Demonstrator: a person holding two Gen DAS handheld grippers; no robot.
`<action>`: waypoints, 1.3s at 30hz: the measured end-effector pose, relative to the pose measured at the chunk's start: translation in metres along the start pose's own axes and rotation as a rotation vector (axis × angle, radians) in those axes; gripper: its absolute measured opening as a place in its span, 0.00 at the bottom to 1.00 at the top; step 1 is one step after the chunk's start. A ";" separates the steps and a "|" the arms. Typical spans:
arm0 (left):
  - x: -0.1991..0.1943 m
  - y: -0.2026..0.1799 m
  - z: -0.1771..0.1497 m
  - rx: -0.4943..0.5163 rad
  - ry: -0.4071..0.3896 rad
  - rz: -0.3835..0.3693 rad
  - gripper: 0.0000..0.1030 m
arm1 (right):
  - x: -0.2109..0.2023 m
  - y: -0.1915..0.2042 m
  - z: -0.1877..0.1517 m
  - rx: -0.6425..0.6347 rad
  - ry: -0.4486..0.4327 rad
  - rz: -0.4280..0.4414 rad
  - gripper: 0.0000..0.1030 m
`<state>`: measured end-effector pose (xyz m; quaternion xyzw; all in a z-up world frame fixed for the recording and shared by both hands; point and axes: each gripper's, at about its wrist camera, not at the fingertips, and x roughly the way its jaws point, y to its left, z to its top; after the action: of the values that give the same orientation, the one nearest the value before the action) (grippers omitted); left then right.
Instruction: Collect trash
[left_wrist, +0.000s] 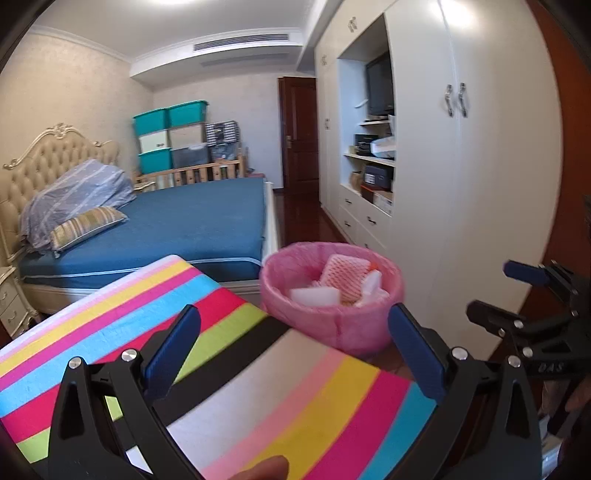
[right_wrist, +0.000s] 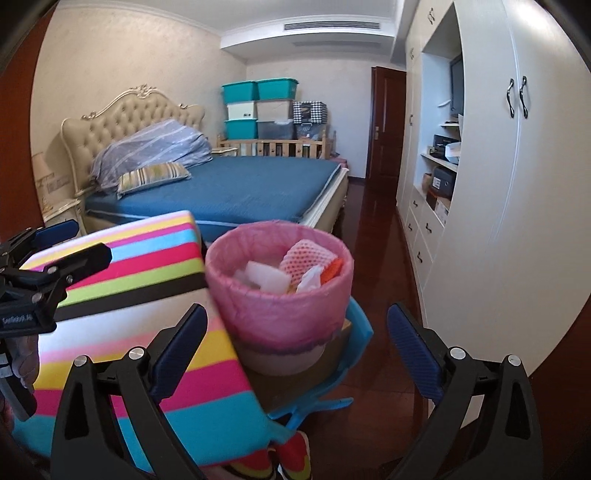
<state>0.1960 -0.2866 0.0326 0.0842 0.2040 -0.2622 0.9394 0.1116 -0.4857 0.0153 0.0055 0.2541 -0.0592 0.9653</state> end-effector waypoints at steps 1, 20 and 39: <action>-0.003 -0.002 -0.005 0.010 -0.002 0.000 0.95 | -0.004 0.001 -0.001 -0.004 -0.004 -0.001 0.90; -0.001 -0.009 -0.016 -0.009 0.022 -0.032 0.95 | -0.022 0.005 0.004 -0.015 -0.051 -0.002 0.90; 0.001 -0.006 -0.017 -0.026 0.012 -0.050 0.95 | -0.020 0.001 0.002 0.000 -0.054 -0.005 0.90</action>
<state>0.1876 -0.2879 0.0165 0.0682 0.2149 -0.2825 0.9324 0.0959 -0.4824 0.0271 0.0035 0.2281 -0.0617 0.9717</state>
